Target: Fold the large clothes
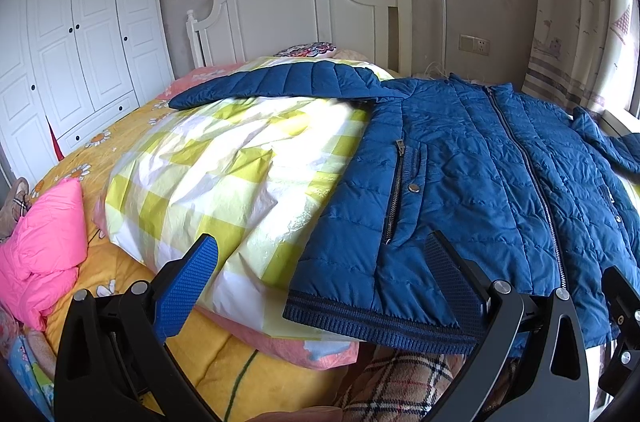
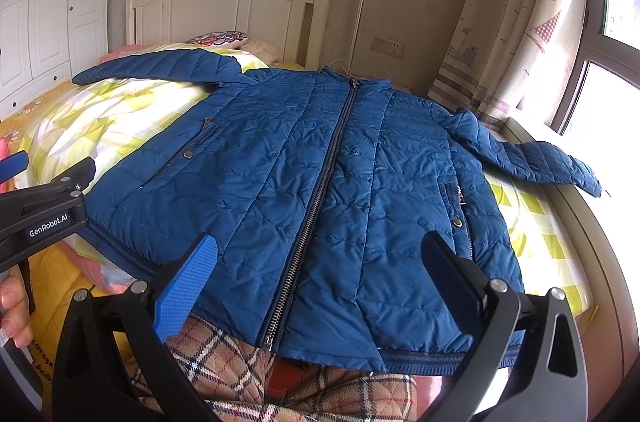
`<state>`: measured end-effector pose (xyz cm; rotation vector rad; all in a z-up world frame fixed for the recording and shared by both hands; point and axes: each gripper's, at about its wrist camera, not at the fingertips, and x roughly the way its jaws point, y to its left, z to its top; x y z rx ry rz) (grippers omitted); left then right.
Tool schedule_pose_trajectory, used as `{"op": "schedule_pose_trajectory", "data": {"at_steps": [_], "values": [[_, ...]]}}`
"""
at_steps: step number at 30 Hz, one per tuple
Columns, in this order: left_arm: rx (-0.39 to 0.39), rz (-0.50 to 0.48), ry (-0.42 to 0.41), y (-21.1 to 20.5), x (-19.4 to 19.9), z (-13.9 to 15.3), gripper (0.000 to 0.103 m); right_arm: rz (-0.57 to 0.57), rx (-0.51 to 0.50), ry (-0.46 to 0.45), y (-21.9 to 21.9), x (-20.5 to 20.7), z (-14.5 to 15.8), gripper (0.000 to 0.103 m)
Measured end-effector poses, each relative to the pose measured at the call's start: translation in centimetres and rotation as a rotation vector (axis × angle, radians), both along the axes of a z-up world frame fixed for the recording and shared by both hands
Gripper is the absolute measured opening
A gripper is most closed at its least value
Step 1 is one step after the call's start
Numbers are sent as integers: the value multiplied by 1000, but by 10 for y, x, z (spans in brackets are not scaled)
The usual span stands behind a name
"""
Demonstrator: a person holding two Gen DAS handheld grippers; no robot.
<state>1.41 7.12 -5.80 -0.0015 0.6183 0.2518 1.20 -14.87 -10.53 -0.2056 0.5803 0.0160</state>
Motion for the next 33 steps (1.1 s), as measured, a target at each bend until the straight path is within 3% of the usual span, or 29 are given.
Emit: {"op": "schedule_pose_trajectory", "data": {"at_steps": [33], "values": [[16, -10, 26, -2, 1, -6, 99, -11, 46, 7, -10, 0, 1, 101]]}}
